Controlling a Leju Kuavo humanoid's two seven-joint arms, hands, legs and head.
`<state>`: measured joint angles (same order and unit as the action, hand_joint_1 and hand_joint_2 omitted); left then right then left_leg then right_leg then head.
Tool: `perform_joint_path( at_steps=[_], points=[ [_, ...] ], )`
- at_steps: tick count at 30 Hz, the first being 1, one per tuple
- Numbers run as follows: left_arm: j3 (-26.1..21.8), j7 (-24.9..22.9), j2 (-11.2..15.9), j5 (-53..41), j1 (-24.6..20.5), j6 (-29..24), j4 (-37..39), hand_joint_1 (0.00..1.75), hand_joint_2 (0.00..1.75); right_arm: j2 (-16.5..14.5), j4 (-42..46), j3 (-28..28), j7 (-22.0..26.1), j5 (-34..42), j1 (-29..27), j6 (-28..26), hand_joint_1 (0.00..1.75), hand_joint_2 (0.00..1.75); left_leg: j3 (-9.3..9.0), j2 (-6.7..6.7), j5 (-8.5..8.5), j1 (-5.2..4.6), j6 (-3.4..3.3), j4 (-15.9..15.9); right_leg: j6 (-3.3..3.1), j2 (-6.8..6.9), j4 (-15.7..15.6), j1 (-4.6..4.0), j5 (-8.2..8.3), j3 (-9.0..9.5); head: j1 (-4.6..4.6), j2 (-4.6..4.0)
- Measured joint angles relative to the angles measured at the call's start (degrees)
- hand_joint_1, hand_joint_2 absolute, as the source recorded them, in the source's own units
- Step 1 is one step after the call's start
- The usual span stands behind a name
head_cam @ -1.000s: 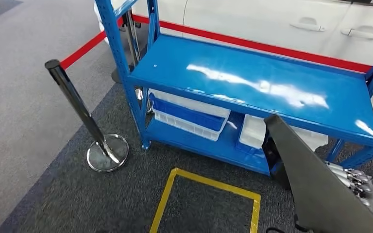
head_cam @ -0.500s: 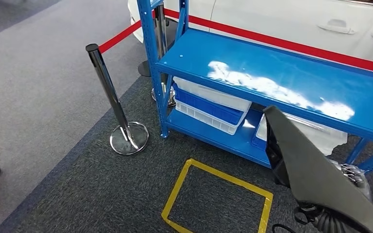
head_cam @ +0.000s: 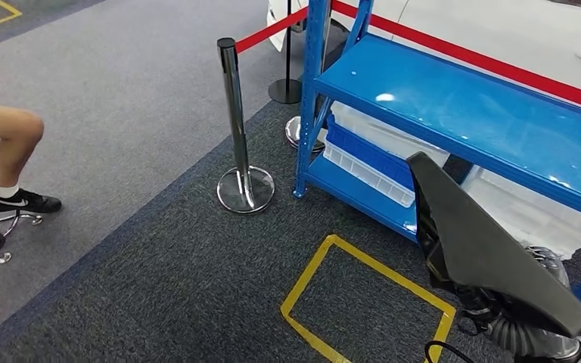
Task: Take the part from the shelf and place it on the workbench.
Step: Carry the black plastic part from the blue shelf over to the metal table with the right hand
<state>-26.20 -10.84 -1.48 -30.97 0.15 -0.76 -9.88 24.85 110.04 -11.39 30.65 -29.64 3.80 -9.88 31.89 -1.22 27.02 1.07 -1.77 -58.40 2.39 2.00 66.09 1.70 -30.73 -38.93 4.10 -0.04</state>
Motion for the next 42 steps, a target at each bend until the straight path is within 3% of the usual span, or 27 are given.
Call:
perform_joint_path(
  at_steps=[2,4,6,8,9,10,12,14,16,17,18,20,22,23,25,27,28,29,30,31,33,34,35,37,39,40,42],
  points=[
    [0.0,0.0,0.0,-0.2,-0.1,0.0,0.0,0.0,1.75,0.0,-0.3,0.2,0.0,0.0,0.0,0.1,1.75,1.75,1.9,1.14,-1.51,-0.49,-0.55,-0.1,-0.39,-1.68,7.1,-0.39,-4.9,-1.4,-0.09,0.0],
    [0.0,0.1,0.0,-0.2,-0.1,0.1,0.0,0.0,1.75,0.0,-0.6,0.3,0.0,0.0,0.0,0.1,1.75,1.75,3.84,2.54,-2.95,-1.06,-0.73,-0.2,-1.12,-1.98,9.6,-0.83,-4.5,-0.23,-0.08,0.0],
    [0.0,0.1,0.0,-0.2,-0.1,0.2,0.0,0.0,1.75,0.0,-0.8,0.4,-0.1,0.0,0.0,0.2,1.75,1.75,5.34,3.94,-4.2,-1.42,-0.69,-0.4,-2.26,-2.86,4.7,-1.39,-1.12,4.52,-0.07,0.0],
    [0.0,0.1,-0.1,-0.3,-0.2,0.3,0.0,0.0,1.75,0.0,-0.9,0.6,-0.1,0.0,0.2,0.2,1.75,1.75,6.31,5.16,-5.34,-1.55,-0.44,-0.4,-3.51,-5.21,-3.5,-1.81,-0.51,10.08,-0.01,0.01],
    [-0.1,0.1,-0.1,-0.3,-0.2,0.3,0.0,0.0,1.75,0.0,-0.9,0.7,-0.1,0.1,0.3,0.2,1.75,1.75,6.58,5.75,-5.96,-1.46,-0.21,-0.4,-3.89,-6.1,-6.3,-2.02,-0.79,11.73,-0.01,0.01],
    [-0.1,0.2,-0.1,-0.4,-0.2,0.3,0.0,0.0,1.75,0.0,-1.0,0.9,-0.1,0.1,0.4,0.2,1.75,1.75,6.78,6.35,-6.6,-1.33,0.13,-0.2,-4.08,-6.28,-7.8,-2.16,-1.17,12.4,-0.02,0.01],
    [-0.2,0.2,0.1,-0.4,0.0,0.4,0.0,0.0,1.75,-0.1,-1.2,0.9,-0.1,0.1,0.6,0.2,1.75,1.75,7.12,7.27,-7.61,-1.29,0.85,0.3,-4.15,-4.93,-8.6,-2.1,-0.09,11.95,-0.07,0.0],
    [-0.2,0.2,0.1,-0.4,0.2,0.5,0.0,0.0,1.75,-0.2,-1.3,0.9,-0.2,0.1,0.7,0.3,1.75,1.75,8.11,5.59,-5.18,-1.35,1.41,-1.2,-4.57,-3.39,-9.4,-1.7,1.27,11.09,0.26,0.0],
    [-0.3,0.2,0.1,-0.4,0.1,0.5,0.0,0.0,1.75,-0.3,-1.4,0.9,-0.2,0.1,0.7,0.3,1.75,1.75,9.63,2.84,0.69,-0.86,2.08,-6.9,-4.89,-1.91,-9.4,-1.61,2.4,9.91,0.6,0.0],
    [-0.3,0.2,0.2,-0.4,0.1,0.5,0.0,0.0,1.75,-0.3,-1.5,0.9,-0.2,0.1,0.7,0.3,1.75,1.75,10.3,2.2,2.86,-0.52,2.55,-10.6,-4.85,-1.04,-9.2,-1.6,2.88,9.12,0.66,0.0],
    [-0.3,0.2,0.2,-0.4,0.0,0.5,0.0,0.0,1.75,-0.3,-1.5,0.9,-0.2,0.1,0.7,0.3,1.75,1.75,10.62,1.89,3.75,-0.18,3.02,-13.7,-4.69,-0.23,-8.9,-1.58,3.3,8.3,0.65,0.0],
    [-0.3,0.2,0.2,-0.4,-0.1,0.5,0.0,0.0,1.75,-0.3,-1.6,0.9,-0.3,0.1,0.7,0.3,1.75,1.75,8.65,1.4,1.45,0.45,3.88,-15.0,-4.22,1.51,-7.8,-1.44,3.97,6.27,0.68,0.0],
    [-0.4,0.2,0.2,-0.4,0.0,0.6,0.0,0.0,1.75,-0.3,-1.7,0.9,-0.3,0.2,0.7,0.3,1.75,1.75,5.31,0.86,-1.27,0.85,4.34,-12.0,-3.87,2.65,-6.9,-1.31,4.28,4.91,0.69,0.0],
    [-0.4,0.2,0.2,-0.4,0.0,0.6,0.0,0.0,1.75,-0.3,-1.7,0.9,-0.3,0.2,0.8,0.3,1.75,1.75,4.17,0.65,-1.74,0.93,4.42,-10.6,-3.79,2.89,-6.6,-1.27,4.33,4.65,0.69,0.0],
    [-0.5,0.2,0.2,-0.4,-0.1,0.6,-0.1,0.0,1.75,-0.3,-1.6,1.0,-0.3,0.2,0.8,0.3,1.75,1.75,2.59,-0.06,-0.89,0.66,4.09,-8.0,-3.49,3.38,-6.4,-1.3,4.52,4.39,0.75,0.01],
    [-0.9,0.2,0.3,-0.3,0.0,0.6,-0.1,0.0,1.75,-0.3,-1.7,1.0,-0.3,0.3,0.9,0.4,1.75,1.75,0.5,-0.64,0.1,-0.03,2.43,-2.9,-2.29,4.78,-6.2,-1.25,5.39,3.82,0.91,0.02],
    [-1.1,0.2,0.4,-0.3,0.1,0.6,-0.1,0.0,1.75,-0.3,-1.7,1.1,-0.4,0.3,1.0,0.4,1.75,1.75,-0.28,-0.74,0.24,-0.34,1.31,-0.3,-1.58,4.48,-5.8,-1.13,5.09,3.37,0.97,0.03],
    [-1.2,0.2,0.4,-0.3,0.1,0.6,-0.1,0.0,1.75,-0.3,-1.8,1.1,-0.4,0.4,1.0,0.4,1.75,1.75,0.23,-0.23,-0.63,-0.37,0.44,0.2,-1.16,3.31,-5.0,-0.96,3.94,3.0,0.98,0.02],
    [-1.2,0.2,0.4,-0.2,0.1,0.6,-0.1,0.0,1.75,-0.3,-1.9,1.1,-0.4,0.4,1.0,0.4,1.75,1.75,0.77,0.16,-1.44,-0.3,-0.12,0.6,-1.01,1.45,-2.8,-0.86,1.5,2.3,0.98,0.02],
    [-1.3,0.2,0.4,-0.2,0.0,0.5,-0.1,0.0,1.75,-0.3,-2.0,1.1,-0.4,0.4,0.9,0.4,1.75,1.75,1.54,0.59,-2.17,-0.38,-0.47,0.6,-0.94,-0.4,0.2,-0.81,-1.41,1.5,0.96,0.02],
    [-1.3,0.2,0.4,-0.2,-0.1,0.6,-0.1,0.0,1.75,-0.3,-2.1,1.1,-0.4,0.4,0.9,0.4,1.75,1.75,3.31,1.68,-3.5,-0.55,-0.68,0.5,-0.95,-1.83,6.8,-0.87,-5.49,0.26,0.98,0.02],
    [-1.3,0.2,0.4,-0.2,-0.1,0.6,-0.1,0.0,1.75,-0.3,-2.2,1.1,-0.4,0.4,0.9,0.4,1.75,1.75,4.2,2.3,-4.13,-0.6,-0.62,0.4,-0.97,-1.97,8.5,-0.85,-5.6,0.48,0.98,0.02],
    [-1.3,0.2,0.4,-0.2,-0.1,0.6,-0.1,0.0,1.75,-0.3,-2.3,1.1,-0.4,0.4,0.9,0.5,1.75,1.75,5.1,2.94,-4.76,-0.6,-0.48,0.2,-0.99,-2.02,8.4,-0.81,-4.53,1.56,1.01,0.02],
    [-1.5,0.2,0.4,-0.2,-0.1,0.7,-0.1,0.0,1.75,-0.3,-2.3,1.1,-0.4,0.4,0.9,0.6,1.75,1.75,6.79,4.26,-5.94,-0.47,-0.02,-0.2,-0.98,-3.03,2.8,-0.48,-1.51,6.25,1.0,0.03],
    [-1.6,0.2,0.4,-0.2,-0.1,0.7,-0.1,0.0,1.75,-0.3,-2.4,1.1,-0.4,0.4,0.9,0.7,1.75,1.75,8.05,5.53,-7.14,-0.52,0.61,-0.5,-1.1,-5.24,-4.7,-0.29,-1.34,11.0,1.03,0.04],
    [-1.7,0.2,0.4,-0.2,-0.1,0.7,-0.1,0.0,1.75,-0.3,-2.4,1.1,-0.4,0.4,0.9,0.7,1.75,1.75,8.42,6.14,-7.82,-0.59,0.91,-0.5,-1.22,-5.97,-6.8,-0.32,-1.9,12.07,1.04,0.04],
    [-1.7,0.1,0.5,-0.2,0.2,0.8,-0.1,0.0,1.75,-0.3,-2.5,1.1,-0.4,0.4,0.9,0.8,1.75,1.75,8.94,7.49,-9.37,-0.68,1.57,0.0,-1.74,-5.22,-7.5,-0.49,-1.71,11.8,1.05,0.04]
  ],
)
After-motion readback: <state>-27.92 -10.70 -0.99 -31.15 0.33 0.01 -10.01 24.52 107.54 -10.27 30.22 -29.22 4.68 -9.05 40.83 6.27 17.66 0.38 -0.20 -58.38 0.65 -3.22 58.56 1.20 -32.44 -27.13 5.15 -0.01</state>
